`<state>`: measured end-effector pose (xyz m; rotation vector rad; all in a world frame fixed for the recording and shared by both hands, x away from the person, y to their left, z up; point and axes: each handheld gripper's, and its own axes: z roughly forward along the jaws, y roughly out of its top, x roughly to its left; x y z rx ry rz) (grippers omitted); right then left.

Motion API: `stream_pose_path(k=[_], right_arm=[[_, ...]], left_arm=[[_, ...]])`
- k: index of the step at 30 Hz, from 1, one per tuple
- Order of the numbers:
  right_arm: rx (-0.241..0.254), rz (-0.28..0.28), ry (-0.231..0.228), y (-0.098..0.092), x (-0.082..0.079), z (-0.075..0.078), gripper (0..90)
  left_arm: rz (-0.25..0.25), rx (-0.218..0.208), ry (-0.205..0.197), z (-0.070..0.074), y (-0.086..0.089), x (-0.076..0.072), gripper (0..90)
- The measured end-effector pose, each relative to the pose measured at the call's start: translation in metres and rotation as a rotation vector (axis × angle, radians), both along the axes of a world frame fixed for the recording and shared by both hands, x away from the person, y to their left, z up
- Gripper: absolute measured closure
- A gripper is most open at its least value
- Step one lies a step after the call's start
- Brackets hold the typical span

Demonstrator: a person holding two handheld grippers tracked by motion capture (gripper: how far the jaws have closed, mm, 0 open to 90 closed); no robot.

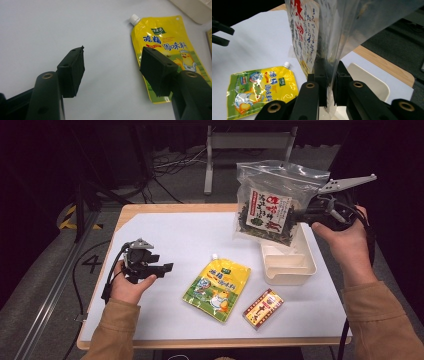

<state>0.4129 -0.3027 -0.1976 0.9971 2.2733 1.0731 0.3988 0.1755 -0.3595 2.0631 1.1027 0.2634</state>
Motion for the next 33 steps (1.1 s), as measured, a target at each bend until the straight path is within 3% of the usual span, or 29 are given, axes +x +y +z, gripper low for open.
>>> stream_pose_path(k=[20, 33], right_arm=[[-0.015, -0.088, -0.007, -0.03, 0.026, -0.018, 83.7], [-0.015, -0.156, 0.029, -0.048, 0.039, -0.034, 83.4]], left_arm=[[-0.008, 0.02, 0.028, -0.005, 0.002, 0.003, 35.8], [-0.014, 0.03, 0.043, -0.008, 0.001, 0.005, 35.4]])
